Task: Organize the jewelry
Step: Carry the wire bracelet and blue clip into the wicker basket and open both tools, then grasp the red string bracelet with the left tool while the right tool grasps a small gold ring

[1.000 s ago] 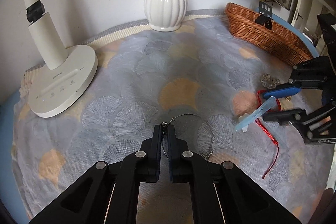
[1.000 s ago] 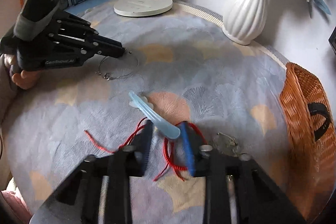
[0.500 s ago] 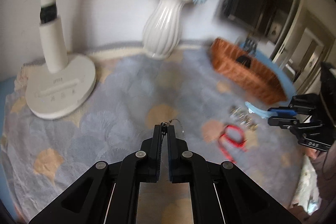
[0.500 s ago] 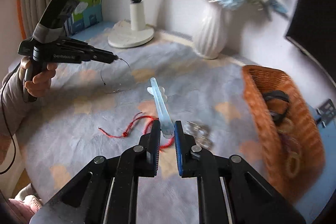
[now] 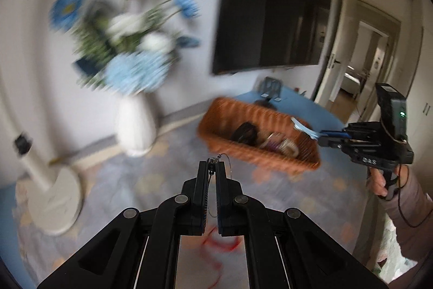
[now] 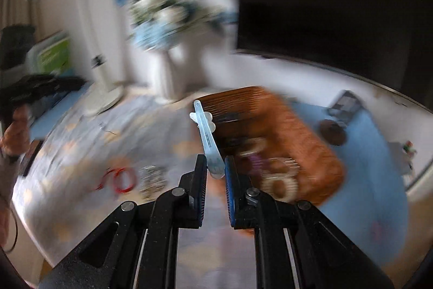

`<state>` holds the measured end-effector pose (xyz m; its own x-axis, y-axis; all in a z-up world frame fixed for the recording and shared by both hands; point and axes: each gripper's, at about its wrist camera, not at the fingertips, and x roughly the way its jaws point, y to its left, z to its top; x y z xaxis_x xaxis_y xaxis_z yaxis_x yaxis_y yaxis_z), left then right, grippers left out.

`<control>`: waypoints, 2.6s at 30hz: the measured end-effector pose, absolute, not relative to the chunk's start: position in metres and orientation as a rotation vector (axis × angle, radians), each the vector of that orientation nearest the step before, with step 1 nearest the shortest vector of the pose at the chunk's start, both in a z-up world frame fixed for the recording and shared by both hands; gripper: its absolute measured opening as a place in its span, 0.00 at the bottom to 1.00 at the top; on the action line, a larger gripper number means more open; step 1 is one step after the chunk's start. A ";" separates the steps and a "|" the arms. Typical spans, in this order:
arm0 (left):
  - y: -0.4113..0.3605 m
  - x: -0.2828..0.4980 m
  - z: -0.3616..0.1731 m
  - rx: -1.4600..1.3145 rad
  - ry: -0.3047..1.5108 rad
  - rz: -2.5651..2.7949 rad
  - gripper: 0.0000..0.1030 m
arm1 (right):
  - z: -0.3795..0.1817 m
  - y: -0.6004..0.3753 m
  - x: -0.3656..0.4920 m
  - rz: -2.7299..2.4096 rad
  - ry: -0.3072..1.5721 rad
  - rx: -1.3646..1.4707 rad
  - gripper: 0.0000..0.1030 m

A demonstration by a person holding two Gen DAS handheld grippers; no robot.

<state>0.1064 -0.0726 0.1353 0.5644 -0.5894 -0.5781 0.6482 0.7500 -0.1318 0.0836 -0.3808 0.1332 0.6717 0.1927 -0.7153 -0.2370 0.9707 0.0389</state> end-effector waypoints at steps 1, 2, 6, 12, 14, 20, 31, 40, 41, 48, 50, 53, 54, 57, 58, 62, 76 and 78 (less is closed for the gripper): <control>-0.086 0.109 0.140 0.103 0.636 -0.743 0.05 | 0.136 -0.391 0.086 0.223 0.796 -0.044 0.14; -0.099 0.113 0.144 0.107 0.633 -0.757 0.05 | 0.137 -0.405 0.090 0.201 0.794 -0.019 0.14; -0.153 0.126 0.150 0.134 0.636 -0.807 0.05 | 0.136 -0.443 0.101 0.151 0.805 0.063 0.14; -0.234 0.151 0.132 0.152 0.691 -0.878 0.05 | 0.109 -0.472 0.133 0.089 0.877 0.124 0.14; -0.254 0.159 0.122 0.166 0.702 -0.862 0.05 | 0.097 -0.476 0.145 0.092 0.908 0.144 0.14; -0.294 0.217 0.102 0.091 0.785 -0.769 0.05 | 0.067 -0.472 0.170 0.057 0.994 0.122 0.14; -0.320 0.258 0.057 0.128 0.857 -0.675 0.05 | 0.037 -0.463 0.205 0.080 1.071 0.110 0.14; -0.291 0.230 0.088 0.108 0.770 -0.697 0.40 | 0.046 -0.471 0.196 0.097 1.072 0.203 0.16; -0.284 0.223 0.094 0.113 0.754 -0.689 0.40 | 0.051 -0.470 0.191 0.096 1.064 0.199 0.16; -0.205 0.167 0.139 0.088 0.664 -0.650 0.40 | 0.104 -0.437 0.142 0.146 0.966 0.178 0.17; -0.181 0.151 0.147 0.076 0.649 -0.632 0.40 | 0.118 -0.420 0.127 0.175 0.934 0.163 0.21; -0.145 0.127 0.155 0.066 0.633 -0.596 0.40 | 0.130 -0.391 0.106 0.215 0.898 0.138 0.31; -0.133 0.119 0.155 0.063 0.631 -0.586 0.40 | 0.133 -0.380 0.097 0.231 0.885 0.128 0.32; -0.101 0.100 0.141 0.066 0.647 -0.543 0.41 | 0.129 -0.357 0.076 0.277 0.859 0.128 0.35; -0.090 0.094 0.132 0.062 0.659 -0.530 0.41 | 0.123 -0.347 0.067 0.299 0.852 0.134 0.35; -0.054 0.081 0.092 0.034 0.729 -0.499 0.41 | 0.092 -0.319 0.046 0.358 0.858 0.165 0.35; -0.050 0.079 -0.002 0.040 0.938 -0.489 0.41 | 0.015 -0.292 0.054 0.325 0.964 0.176 0.35; -0.057 0.085 -0.007 0.040 0.948 -0.493 0.41 | 0.012 -0.294 0.055 0.324 0.974 0.184 0.36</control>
